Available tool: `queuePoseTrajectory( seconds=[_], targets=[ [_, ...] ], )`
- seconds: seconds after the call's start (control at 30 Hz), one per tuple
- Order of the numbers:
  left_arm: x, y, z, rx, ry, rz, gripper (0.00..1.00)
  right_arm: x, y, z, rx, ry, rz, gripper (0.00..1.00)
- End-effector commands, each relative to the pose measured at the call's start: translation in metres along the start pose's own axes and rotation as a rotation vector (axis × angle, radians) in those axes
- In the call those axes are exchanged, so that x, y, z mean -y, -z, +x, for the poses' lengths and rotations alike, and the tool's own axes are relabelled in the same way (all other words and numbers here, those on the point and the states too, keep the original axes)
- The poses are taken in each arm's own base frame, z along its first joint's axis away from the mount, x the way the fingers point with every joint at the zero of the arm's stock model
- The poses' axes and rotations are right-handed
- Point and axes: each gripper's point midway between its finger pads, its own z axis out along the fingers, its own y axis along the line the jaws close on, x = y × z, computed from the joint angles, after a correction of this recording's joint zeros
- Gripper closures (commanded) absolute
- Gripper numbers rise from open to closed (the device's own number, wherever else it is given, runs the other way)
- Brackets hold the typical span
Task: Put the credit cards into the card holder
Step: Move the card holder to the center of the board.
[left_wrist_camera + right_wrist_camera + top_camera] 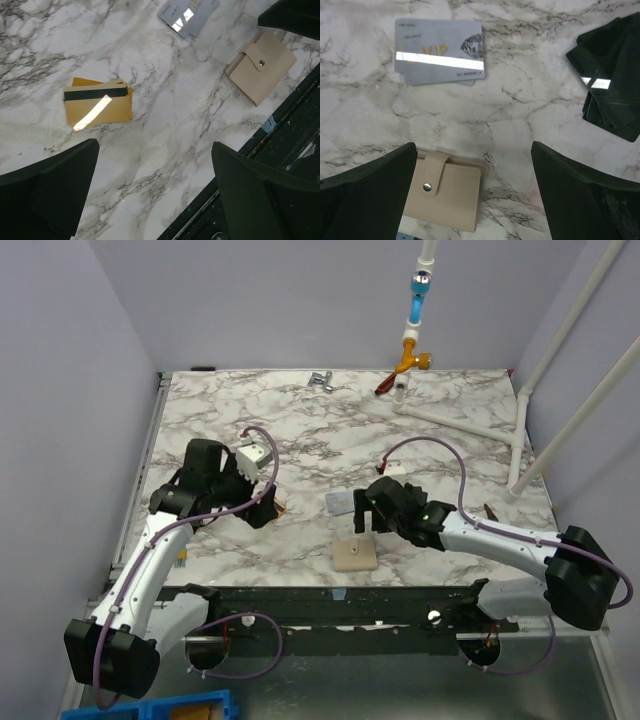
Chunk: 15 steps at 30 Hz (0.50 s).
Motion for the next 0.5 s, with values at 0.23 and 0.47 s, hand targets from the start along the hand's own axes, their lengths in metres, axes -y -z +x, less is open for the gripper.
queuePoseTrajectory(
  seconds=[0.23, 0.47],
  targets=[
    [0.016, -0.018, 0.005, -0.042, -0.108, 0.053, 0.01, 0.005, 0.002, 0.056, -0.123, 0.01, -0.034, 0.03],
    [0.019, -0.017, 0.006, -0.047, -0.124, 0.073, 0.02, -0.002, 0.0, 0.071, -0.172, -0.008, -0.071, 0.07]
  ],
)
